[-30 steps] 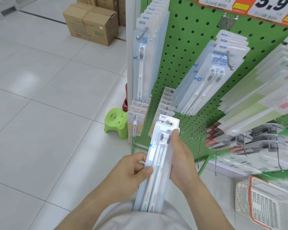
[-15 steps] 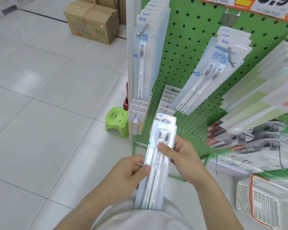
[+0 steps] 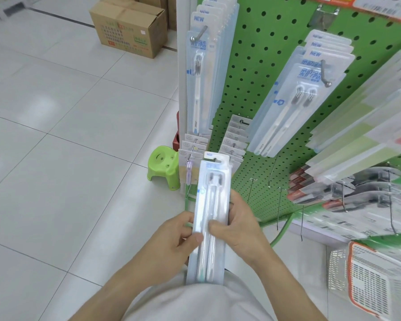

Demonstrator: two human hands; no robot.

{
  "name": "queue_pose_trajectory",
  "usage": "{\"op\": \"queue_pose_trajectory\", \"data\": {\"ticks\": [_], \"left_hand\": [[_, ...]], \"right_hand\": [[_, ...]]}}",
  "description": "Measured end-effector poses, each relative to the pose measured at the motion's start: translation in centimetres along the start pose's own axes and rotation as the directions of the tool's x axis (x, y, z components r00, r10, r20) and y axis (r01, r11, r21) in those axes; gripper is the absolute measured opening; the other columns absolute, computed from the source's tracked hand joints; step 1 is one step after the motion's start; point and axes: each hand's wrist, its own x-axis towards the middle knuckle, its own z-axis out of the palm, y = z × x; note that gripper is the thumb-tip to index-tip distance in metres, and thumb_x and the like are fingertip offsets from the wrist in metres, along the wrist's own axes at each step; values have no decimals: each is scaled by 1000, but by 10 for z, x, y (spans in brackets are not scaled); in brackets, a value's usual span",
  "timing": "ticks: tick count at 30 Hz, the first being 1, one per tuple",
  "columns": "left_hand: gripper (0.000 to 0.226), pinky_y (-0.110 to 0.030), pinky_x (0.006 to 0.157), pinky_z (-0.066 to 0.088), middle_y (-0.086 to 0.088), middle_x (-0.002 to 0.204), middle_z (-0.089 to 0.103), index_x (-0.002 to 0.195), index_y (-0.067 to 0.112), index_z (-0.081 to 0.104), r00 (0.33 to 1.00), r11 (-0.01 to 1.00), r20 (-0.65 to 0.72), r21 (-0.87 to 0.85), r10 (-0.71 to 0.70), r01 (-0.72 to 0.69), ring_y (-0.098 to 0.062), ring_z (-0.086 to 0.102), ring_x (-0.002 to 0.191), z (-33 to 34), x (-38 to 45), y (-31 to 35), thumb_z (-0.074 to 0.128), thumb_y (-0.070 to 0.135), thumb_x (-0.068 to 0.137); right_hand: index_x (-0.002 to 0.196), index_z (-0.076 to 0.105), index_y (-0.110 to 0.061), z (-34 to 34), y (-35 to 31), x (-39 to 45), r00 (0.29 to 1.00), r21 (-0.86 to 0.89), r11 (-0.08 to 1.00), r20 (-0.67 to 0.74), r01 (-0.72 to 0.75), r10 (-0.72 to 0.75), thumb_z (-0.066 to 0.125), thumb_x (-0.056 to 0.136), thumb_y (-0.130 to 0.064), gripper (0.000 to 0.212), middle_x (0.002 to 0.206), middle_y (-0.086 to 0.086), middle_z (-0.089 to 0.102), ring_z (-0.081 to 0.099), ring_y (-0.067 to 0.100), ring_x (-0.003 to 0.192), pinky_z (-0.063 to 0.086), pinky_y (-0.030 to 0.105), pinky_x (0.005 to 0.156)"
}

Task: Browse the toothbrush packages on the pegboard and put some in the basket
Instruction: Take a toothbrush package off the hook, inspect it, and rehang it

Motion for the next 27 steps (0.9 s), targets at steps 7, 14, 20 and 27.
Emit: {"op": "queue_pose_trajectory", "data": {"ticks": [7, 14, 20, 27], "left_hand": [[9, -60, 78, 56, -18, 85, 76, 106, 24, 68, 981, 996, -192, -81, -40, 25, -39, 71, 79, 4, 1, 0, 62, 24, 98], [18, -46, 89, 59, -11, 96, 78, 114, 10, 65, 996, 988, 9, -126, -85, 85, -35, 74, 92, 4, -4, 8, 67, 11, 96], [24, -45, 74, 62, -19, 89, 77, 104, 4, 68, 980, 980, 97, -81, -174, 182, -38, 75, 79, 9, -10, 13, 55, 25, 103], [29, -38, 61, 61, -22, 83, 75, 100, -1, 67, 985, 971, 16, -167, -170, 171, -38, 74, 70, 11, -10, 12, 52, 23, 102]], "right_hand": [[121, 60, -19, 4, 11, -3, 1000, 3, 1000, -16, 19, -19, 71, 69, -10, 54, 98, 11, 75, 69, 26, 81, 57, 42, 75], [98, 69, -8, -1, 5, -8, 973, 127, 991, -232, 30, 0, 72, 74, -1, 25, 62, 5, 66, 51, 17, 53, 44, 27, 53], [98, 70, -10, 1, 7, -11, 957, 181, 984, -286, 2, 50, 68, 69, -14, 29, 66, 12, 69, 56, 21, 55, 49, 30, 53], [116, 64, -6, -7, 3, -15, 993, 252, 968, -118, 0, 31, 74, 87, -4, 31, 94, 19, 77, 71, 27, 79, 60, 37, 72]]}}
